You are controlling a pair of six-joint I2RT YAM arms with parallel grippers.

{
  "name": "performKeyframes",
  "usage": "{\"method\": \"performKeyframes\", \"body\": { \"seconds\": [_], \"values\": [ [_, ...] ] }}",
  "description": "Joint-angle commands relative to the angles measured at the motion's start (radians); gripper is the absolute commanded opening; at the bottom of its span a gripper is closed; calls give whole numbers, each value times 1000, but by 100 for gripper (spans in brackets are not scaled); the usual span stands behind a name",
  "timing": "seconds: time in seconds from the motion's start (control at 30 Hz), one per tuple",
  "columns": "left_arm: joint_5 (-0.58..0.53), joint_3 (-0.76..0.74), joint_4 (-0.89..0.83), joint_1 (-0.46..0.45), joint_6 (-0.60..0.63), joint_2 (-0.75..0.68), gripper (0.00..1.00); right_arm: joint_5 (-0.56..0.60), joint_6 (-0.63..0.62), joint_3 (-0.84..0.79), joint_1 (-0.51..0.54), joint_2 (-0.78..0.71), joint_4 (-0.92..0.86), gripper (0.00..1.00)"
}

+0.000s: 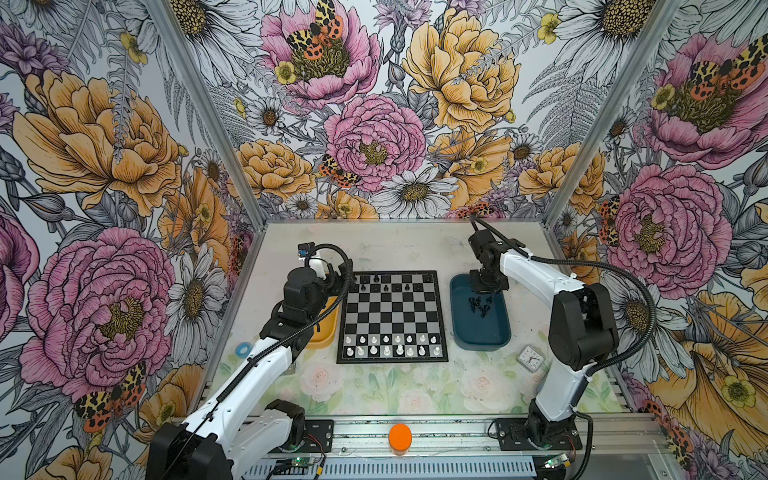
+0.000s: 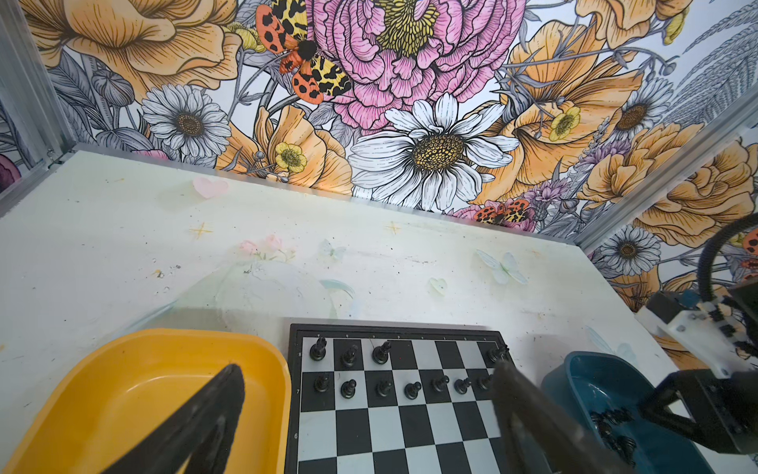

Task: Set up the chess pieces on the board
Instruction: 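Move the right gripper back down into the teal tray, then close the right gripper on a black pawn in the teal tray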

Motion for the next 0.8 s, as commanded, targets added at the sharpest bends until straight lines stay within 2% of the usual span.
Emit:
{"method": "performKeyframes", "body": {
  "seconds": [0.0,0.43,0.77],
  "values": [
    [15,8,5,-5,-3,8,95,-28,-2,-9,-4,27,65,24],
    [14,23,6,-19,0,36,95,-71,-4,-30,-19,79,102,23],
    [9,32,1,-20,4,37,95,-71,-3,-42,-32,107,115,19]
  ]
}}
